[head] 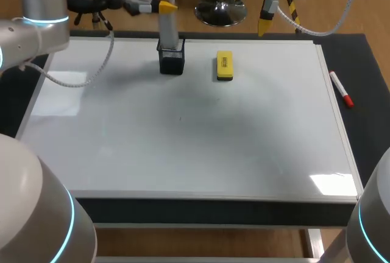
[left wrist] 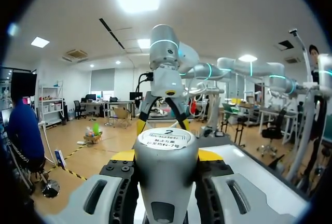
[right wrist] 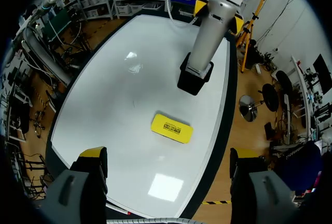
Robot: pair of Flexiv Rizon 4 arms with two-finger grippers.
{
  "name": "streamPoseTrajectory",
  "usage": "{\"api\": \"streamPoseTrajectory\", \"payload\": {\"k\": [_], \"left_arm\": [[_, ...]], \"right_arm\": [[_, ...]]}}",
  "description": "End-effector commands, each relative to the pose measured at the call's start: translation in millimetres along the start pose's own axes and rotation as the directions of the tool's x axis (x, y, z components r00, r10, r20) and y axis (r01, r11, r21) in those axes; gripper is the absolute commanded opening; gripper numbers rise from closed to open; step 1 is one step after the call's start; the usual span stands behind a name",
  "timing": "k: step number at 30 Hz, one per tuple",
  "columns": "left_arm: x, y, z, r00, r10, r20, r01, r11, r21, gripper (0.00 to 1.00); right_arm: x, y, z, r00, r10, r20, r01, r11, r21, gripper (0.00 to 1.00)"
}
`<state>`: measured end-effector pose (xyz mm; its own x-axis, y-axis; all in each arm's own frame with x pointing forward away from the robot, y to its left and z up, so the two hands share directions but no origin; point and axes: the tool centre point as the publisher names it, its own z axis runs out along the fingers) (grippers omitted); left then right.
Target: Pick up the inspection probe, press it on each red-marked spot on the whiteboard one by one, put down the probe, pick up the eraser, and wipe off all the red marks.
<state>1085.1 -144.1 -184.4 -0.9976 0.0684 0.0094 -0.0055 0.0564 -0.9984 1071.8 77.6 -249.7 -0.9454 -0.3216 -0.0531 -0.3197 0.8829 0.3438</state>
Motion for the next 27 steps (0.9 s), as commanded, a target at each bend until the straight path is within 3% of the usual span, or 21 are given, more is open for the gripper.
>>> {"api": "streamPoseTrajectory", "payload": {"k": [1, 27], "left_arm": [[-3.2, 6.1, 2.6, 1.000, -0.002, -0.003, 0.002, 1.000, 0.006, 0.00], [-5.1, 49.0, 11.0, 1.000, -0.010, -0.022, 0.010, 1.000, 0.002, 0.00]], "right_arm": [[-1.3, -0.3, -1.4, 1.000, -0.001, -0.005, 0.001, 1.000, 0.004, 1.00], [-1.3, -0.3, -1.4, 1.000, -0.001, -0.005, 0.001, 1.000, 0.004, 1.00]]}}
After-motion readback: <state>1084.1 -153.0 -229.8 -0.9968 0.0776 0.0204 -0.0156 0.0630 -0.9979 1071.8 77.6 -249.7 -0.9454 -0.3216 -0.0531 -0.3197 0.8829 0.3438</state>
